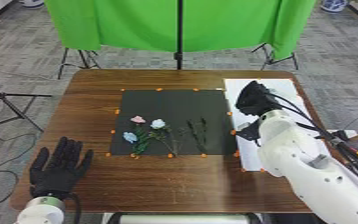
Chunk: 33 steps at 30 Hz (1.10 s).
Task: Arrange flowers
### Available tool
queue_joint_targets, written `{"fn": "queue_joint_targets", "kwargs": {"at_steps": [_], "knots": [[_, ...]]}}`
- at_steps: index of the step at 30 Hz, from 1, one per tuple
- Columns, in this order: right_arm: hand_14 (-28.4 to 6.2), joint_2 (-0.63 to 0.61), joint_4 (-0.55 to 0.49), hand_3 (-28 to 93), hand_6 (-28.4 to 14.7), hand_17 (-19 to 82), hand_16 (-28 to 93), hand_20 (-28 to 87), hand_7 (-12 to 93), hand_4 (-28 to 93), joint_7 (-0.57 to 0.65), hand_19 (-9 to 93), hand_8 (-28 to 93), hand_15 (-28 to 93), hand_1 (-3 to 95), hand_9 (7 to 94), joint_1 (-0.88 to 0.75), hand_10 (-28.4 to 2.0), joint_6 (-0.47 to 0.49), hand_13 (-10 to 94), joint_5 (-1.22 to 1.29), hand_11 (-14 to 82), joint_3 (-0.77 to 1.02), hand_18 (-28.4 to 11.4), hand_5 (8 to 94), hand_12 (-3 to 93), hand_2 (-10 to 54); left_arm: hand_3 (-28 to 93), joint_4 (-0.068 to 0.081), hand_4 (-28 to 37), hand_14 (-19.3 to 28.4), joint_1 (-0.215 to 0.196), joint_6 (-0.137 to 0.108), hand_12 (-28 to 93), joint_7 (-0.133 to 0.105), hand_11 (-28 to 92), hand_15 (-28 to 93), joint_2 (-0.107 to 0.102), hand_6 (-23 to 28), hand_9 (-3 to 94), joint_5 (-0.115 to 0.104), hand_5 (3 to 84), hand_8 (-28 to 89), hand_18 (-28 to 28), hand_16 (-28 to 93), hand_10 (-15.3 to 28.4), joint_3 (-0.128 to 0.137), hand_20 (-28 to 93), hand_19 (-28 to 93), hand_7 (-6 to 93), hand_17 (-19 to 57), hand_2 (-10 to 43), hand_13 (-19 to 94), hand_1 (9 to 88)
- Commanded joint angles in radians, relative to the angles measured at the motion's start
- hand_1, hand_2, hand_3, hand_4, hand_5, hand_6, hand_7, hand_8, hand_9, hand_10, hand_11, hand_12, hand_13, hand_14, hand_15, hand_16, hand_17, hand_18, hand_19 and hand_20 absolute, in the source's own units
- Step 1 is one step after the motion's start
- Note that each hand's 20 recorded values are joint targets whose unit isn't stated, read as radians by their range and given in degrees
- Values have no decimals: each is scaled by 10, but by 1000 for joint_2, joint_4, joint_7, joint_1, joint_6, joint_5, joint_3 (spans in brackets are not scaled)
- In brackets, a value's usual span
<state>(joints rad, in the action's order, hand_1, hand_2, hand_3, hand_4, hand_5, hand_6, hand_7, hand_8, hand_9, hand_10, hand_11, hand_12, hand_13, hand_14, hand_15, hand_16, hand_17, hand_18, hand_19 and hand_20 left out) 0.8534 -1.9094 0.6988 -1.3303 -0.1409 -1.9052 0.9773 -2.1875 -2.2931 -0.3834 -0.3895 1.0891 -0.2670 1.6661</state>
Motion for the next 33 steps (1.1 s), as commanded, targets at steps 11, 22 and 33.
{"fn": "queue_joint_targets", "kwargs": {"at_steps": [11,22,33], "knots": [[-63,206,-9,701,-20,370,485,437,305,-253,-117,792,185,393,639,875,96,-100,133,718,-102,125,-221,-235,770,473,-95,737,30,-283,146,5,3,126,23,362,504,-10,66,432,44,468,-125,142,-93,147,-30,168,414,243,-45,187,338,275],[-69,232,5,703,-21,354,472,430,324,-253,-98,804,178,424,637,861,109,-108,136,694,-136,137,-279,-230,755,477,-95,737,40,-283,145,20,2,126,42,359,501,-11,66,432,68,466,-124,142,-92,146,-34,167,412,240,-45,187,338,274],[-70,289,93,697,-20,348,463,423,339,-263,-45,811,156,443,638,844,144,-109,158,675,-179,145,-328,-230,744,480,-95,737,51,-283,145,28,-11,127,64,359,500,-11,65,431,58,466,-123,142,-92,146,-33,168,413,239,-45,187,338,274]]}}
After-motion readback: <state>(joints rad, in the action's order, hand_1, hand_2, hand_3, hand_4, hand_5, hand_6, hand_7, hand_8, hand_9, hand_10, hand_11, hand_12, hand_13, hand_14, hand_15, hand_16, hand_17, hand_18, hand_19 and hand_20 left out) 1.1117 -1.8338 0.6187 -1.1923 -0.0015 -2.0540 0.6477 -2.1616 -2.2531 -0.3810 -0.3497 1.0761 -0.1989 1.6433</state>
